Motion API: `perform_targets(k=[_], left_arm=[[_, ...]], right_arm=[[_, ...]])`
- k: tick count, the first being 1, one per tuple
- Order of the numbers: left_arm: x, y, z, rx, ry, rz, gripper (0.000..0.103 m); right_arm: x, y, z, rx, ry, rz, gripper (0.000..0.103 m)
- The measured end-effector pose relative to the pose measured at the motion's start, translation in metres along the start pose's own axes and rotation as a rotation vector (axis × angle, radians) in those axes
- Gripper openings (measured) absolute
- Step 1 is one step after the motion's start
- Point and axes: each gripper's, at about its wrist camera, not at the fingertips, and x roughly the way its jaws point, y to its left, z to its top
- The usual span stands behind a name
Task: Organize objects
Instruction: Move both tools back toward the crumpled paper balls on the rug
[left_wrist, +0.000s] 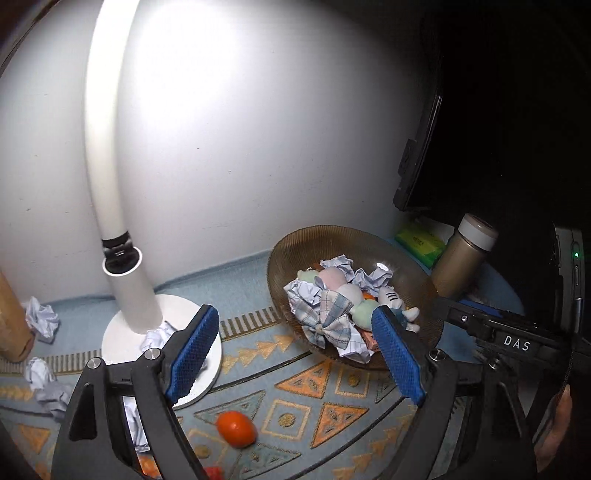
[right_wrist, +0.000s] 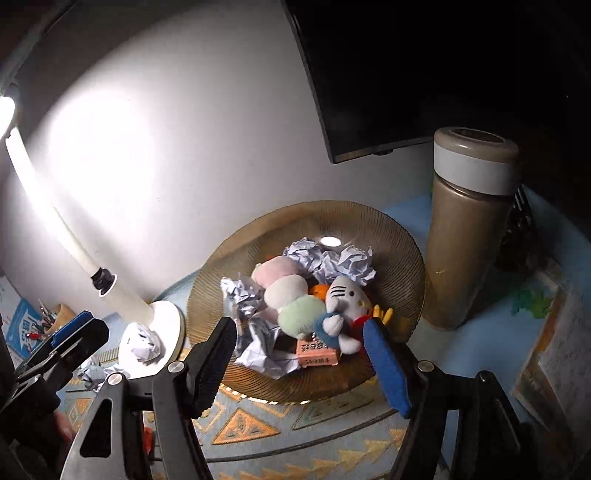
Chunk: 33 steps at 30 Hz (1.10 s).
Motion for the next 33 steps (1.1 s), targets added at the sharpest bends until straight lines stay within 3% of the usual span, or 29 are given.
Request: perform_targets(k=[7, 11, 14, 20, 23, 25, 33], left_arm=[[-0.119, 0.036, -0.028, -0.078, -0.108, 0.068, 0.084], [-0.158, 0.072, -0.084, -0.139, -0.153, 0.234, 0.093], [-0.143, 0.109, -0.126, -0.233, -0.081, 0.295, 0.092], [-0.102, 0.134, -0.180, -0.319, -0.004, 0.291, 0.091], [-0.090, 0.133, -0.187, -0.310, 0.038, 0.290, 0.091], [-0.094, 0.131, -0.186, -0.302, 0.008, 0.286, 0.091], [-0.093, 0.133, -0.188, -0.308, 0.017, 0.311, 0.091]], right_arm=[[-0.055, 0.074, -0.041, -0.114, -0.052, 0.106, 0.070], [-0.033, 0.110, -0.091, -0.190, 0.002, 0.135, 0.070], [0.003, 0.126, -0.131, -0.260, 0.049, 0.123, 0.070], [0.062, 0.122, -0.169, -0.268, 0.139, 0.150, 0.070], [0.063, 0.124, -0.170, -0.279, 0.139, 0.135, 0.070], [0.064, 0.126, -0.172, -0.294, 0.145, 0.124, 0.070], [0.057, 0.136, -0.178, -0.358, 0.106, 0.067, 0.070]])
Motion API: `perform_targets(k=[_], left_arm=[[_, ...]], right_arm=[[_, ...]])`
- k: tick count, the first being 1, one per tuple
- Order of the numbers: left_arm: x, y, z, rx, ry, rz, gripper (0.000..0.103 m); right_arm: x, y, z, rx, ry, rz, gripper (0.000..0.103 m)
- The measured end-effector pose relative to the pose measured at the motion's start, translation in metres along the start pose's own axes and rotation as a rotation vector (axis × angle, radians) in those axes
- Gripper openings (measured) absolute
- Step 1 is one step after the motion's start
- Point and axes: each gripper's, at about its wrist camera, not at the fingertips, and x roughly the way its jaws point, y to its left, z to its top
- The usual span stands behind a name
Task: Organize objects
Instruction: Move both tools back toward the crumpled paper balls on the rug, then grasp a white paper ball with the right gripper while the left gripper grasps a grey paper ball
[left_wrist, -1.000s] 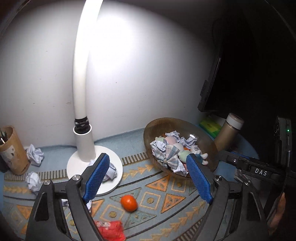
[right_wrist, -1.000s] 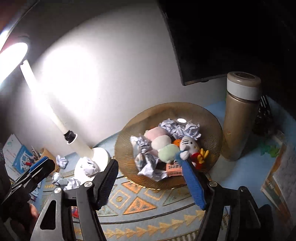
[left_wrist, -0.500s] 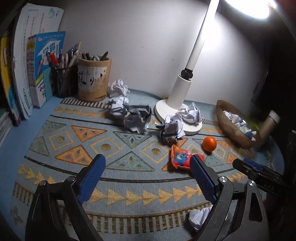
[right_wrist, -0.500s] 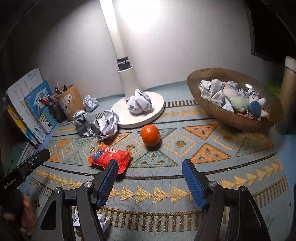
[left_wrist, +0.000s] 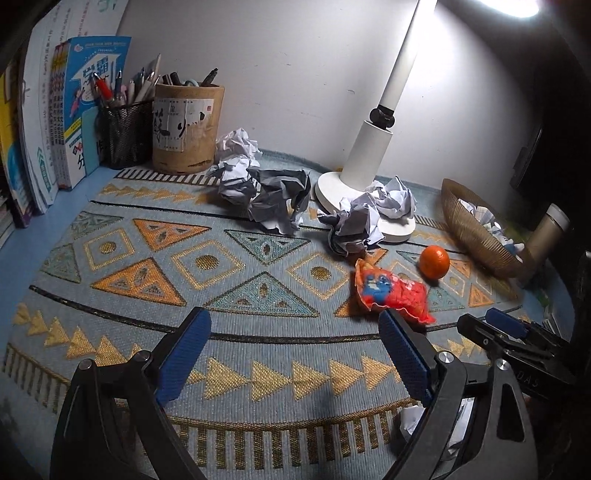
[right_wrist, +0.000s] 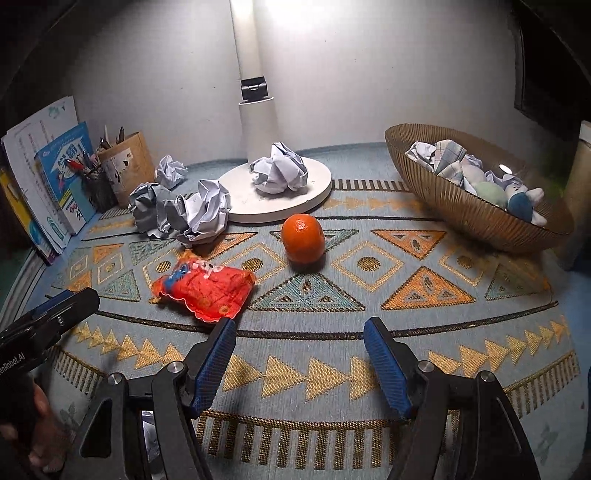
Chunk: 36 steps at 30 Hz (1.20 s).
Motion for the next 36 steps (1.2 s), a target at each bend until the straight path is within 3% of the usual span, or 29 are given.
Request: perform_targets(k=[2, 5, 20, 23, 27, 30, 33, 36], left_arm=[[-0.001, -0.001, 0.000, 0.005, -0.002, 0.005, 0.091], [-0.001, -0.001, 0.000, 0.009, -0.002, 0.007, 0.091], [-0.001, 0.000, 0.001, 0.003, 0.003, 0.002, 0.091], [-0.001, 0.004, 0.003, -0.018, 0.012, -0.025, 0.091], [0.002, 0.034, 0.020, -0.175, 0.075, -0.171, 0.088], [0.003, 0.040, 0.049, -0.179, 0.069, -0.166, 0.088], [0.027, 0.034, 0.074, -0.162, 0.087, -0.143, 0.088], [0.059, 0.033, 0.090, -0.199, 0.102, -0.119, 0.088]], right_arm=[[0.001, 0.000, 0.000, 0.001, 0.002, -0.002, 0.071], [0.002, -0.003, 0.001, 0.015, 0.009, -0.002, 0.080], [0.000, -0.001, -0.001, 0.014, 0.000, 0.005, 0.081], [-0.009, -0.005, 0.000, 0.028, -0.023, 0.072, 0.081], [-0.025, -0.006, -0.004, 0.025, -0.008, 0.312, 0.081], [-0.035, 0.008, -0.014, -0.037, 0.023, 0.418, 0.083], [-0.036, 0.032, -0.027, -0.122, 0.057, 0.426, 0.084], [-0.034, 0.052, -0.032, -0.210, 0.067, 0.356, 0.084]])
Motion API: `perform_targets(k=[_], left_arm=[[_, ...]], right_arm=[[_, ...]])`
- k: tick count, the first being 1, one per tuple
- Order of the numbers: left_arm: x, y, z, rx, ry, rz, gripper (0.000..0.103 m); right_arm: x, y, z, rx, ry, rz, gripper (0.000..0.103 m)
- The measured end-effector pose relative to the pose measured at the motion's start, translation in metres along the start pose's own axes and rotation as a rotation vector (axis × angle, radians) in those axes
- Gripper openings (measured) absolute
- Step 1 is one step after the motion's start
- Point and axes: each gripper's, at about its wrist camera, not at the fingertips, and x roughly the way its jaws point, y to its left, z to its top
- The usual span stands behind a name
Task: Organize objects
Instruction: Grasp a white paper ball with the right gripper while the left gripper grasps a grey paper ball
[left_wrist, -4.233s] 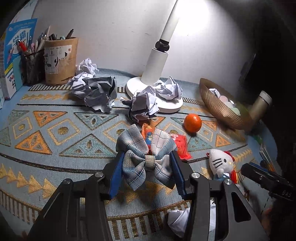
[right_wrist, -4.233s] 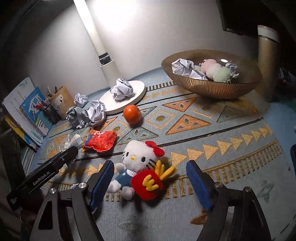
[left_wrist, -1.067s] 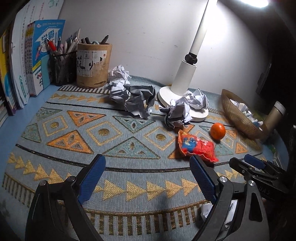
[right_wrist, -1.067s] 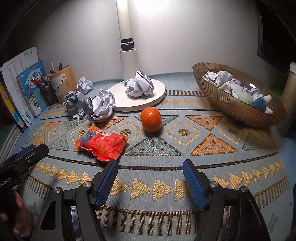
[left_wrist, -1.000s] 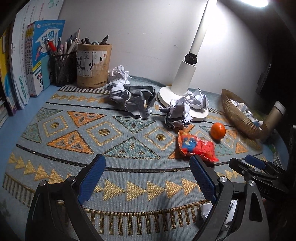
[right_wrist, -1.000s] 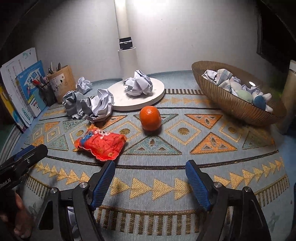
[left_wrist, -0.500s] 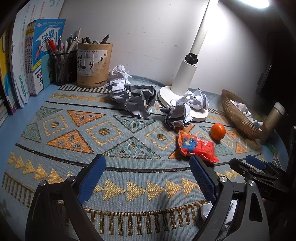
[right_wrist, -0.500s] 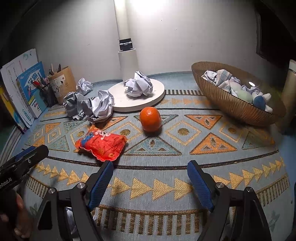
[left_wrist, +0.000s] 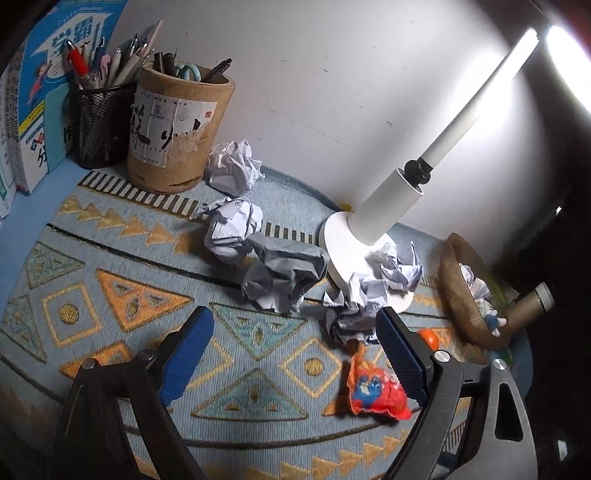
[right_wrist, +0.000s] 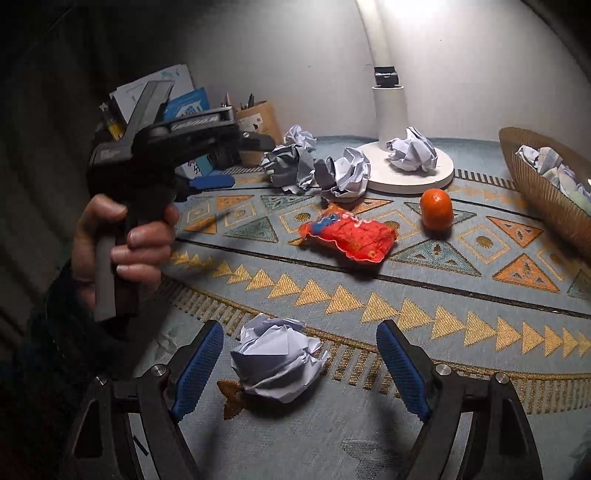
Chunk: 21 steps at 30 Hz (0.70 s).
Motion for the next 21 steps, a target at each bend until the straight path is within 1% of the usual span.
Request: perform_targets(k=[1, 3, 5, 6, 7, 8, 9, 12, 13, 15, 16, 18, 19, 21], left_arm=[[0.010, 0.000, 0.005, -0.013, 0.006, 0.004, 0.088], [0.027, 0.001, 0.011, -0.042, 0.017, 0.012, 0.088], [0.039, 0.003, 0.015, -0.082, 0.027, -0.004, 0.088], [0.045, 0.004, 0.017, -0.096, 0.033, -0.014, 0.081], [0.049, 0.003, 0.018, -0.105, 0.037, -0.009, 0.076], [0.052, 0.003, 0.019, -0.111, 0.036, -0.005, 0.073], [0.055, 0.002, 0.019, -0.116, 0.040, -0.009, 0.069], [0.065, -0.003, 0.016, -0.103, 0.055, 0.007, 0.065], [0.064, -0.005, 0.014, -0.088, 0.044, 0.014, 0.063], [0.061, -0.007, 0.011, -0.068, 0.042, 0.014, 0.060], [0.059, -0.008, 0.009, -0.067, 0.043, 0.008, 0.059], [0.050, -0.004, 0.007, -0.075, 0.042, -0.004, 0.059], [0.045, -0.002, 0.006, -0.081, 0.047, -0.020, 0.059], [0.035, 0.002, 0.002, -0.104, 0.065, -0.045, 0.059]], right_arm=[[0.002, 0.003, 0.000, -0.014, 0.007, -0.009, 0.084], [0.006, 0.005, 0.001, -0.024, 0.024, 0.001, 0.084], [0.008, 0.004, 0.002, -0.023, 0.036, 0.004, 0.084], [0.010, 0.004, 0.002, -0.022, 0.044, 0.005, 0.084], [0.012, 0.004, 0.003, -0.022, 0.052, 0.004, 0.084], [0.014, 0.003, 0.004, -0.022, 0.058, 0.000, 0.084], [0.017, 0.003, 0.005, -0.024, 0.063, -0.003, 0.084], [0.025, 0.003, 0.006, -0.031, 0.088, -0.020, 0.084], [0.025, 0.003, 0.006, -0.031, 0.089, -0.014, 0.082], [0.022, 0.002, 0.006, -0.029, 0.076, -0.001, 0.068], [0.021, 0.001, 0.006, -0.026, 0.074, 0.011, 0.065], [0.017, 0.002, 0.005, -0.021, 0.063, 0.031, 0.051], [0.015, 0.002, 0.005, -0.018, 0.054, 0.024, 0.049], [0.006, 0.001, 0.006, -0.019, 0.024, -0.034, 0.048]])
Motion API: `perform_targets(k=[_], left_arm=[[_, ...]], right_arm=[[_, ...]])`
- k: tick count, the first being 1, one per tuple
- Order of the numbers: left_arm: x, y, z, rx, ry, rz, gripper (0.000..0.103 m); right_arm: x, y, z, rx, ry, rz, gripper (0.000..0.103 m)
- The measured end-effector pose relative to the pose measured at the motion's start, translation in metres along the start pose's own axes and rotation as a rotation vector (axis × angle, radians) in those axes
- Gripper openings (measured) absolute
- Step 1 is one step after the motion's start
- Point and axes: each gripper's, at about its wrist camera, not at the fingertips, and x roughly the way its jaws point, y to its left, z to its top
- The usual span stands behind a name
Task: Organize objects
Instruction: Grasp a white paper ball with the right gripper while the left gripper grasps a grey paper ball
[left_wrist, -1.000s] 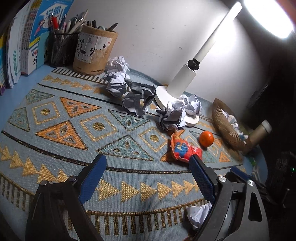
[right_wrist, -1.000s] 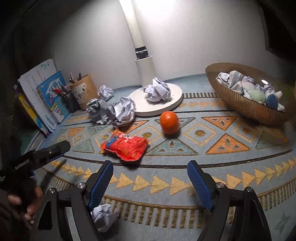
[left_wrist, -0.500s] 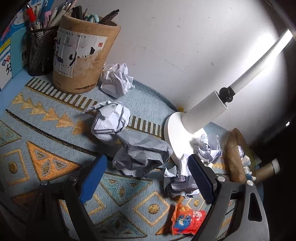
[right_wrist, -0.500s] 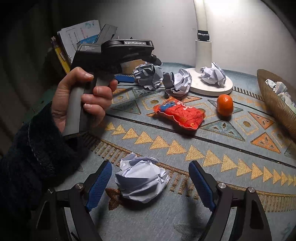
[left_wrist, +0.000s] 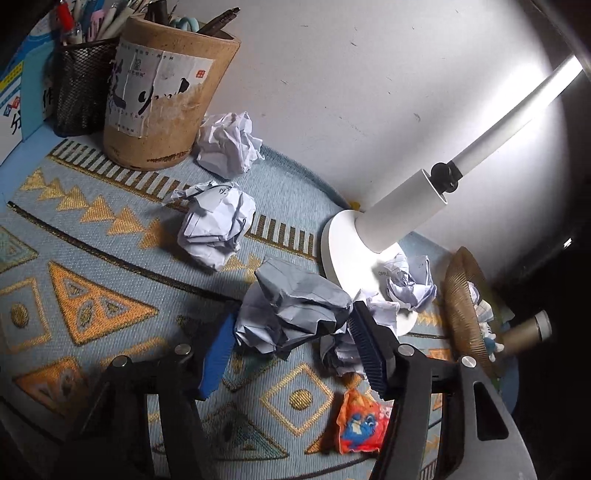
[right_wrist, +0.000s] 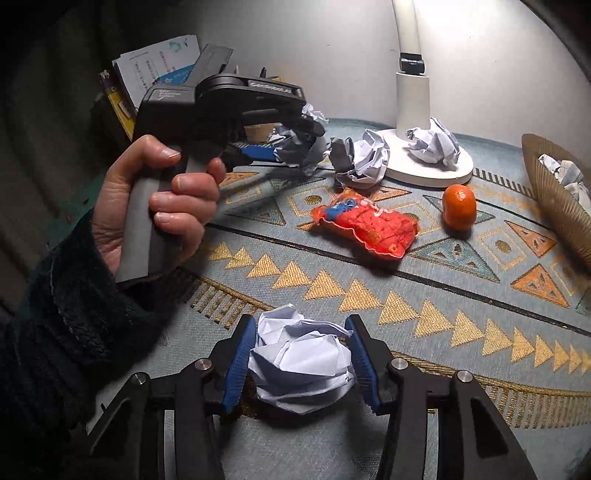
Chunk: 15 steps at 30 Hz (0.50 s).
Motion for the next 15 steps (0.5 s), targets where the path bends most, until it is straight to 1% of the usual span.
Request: perform_targets(k=[3, 6, 7, 10, 11, 13, 15], left_arm=[[-0.024, 0.000, -0.013, 0.022, -0.021, -0.011, 0.059], [-0.047, -0.004, -0.030, 0.036, -0.034, -0.055, 0.059], [-0.054, -0.003, -0.036, 0.052, -0.042, -0.063, 0.059], [-0.066, -0.007, -0.058, 0.125, -0.086, -0.034, 0.059], [-0.067, -0.007, -0.066, 0.143, -0.097, -0.037, 0.059], [-0.067, -0.008, -0.077, 0.174, -0.097, -0.062, 0.059], [-0.066, -0.012, -0.083, 0.212, -0.091, -0.072, 0.059]], right_arm=[[-0.019, -0.018, 0.003, 0.048, -0.054, -0.026, 0.048], [-0.035, -0.043, 0.005, 0.104, -0.103, -0.089, 0.048], [-0.036, -0.049, 0.004, 0.115, -0.102, -0.113, 0.048], [-0.031, -0.062, 0.000, 0.153, -0.093, -0.132, 0.048], [-0.027, -0.064, -0.002, 0.156, -0.086, -0.148, 0.048], [-0.021, -0.065, -0.005, 0.148, -0.046, -0.185, 0.054], [-0.023, -0.065, -0.009, 0.145, -0.030, -0.183, 0.069]])
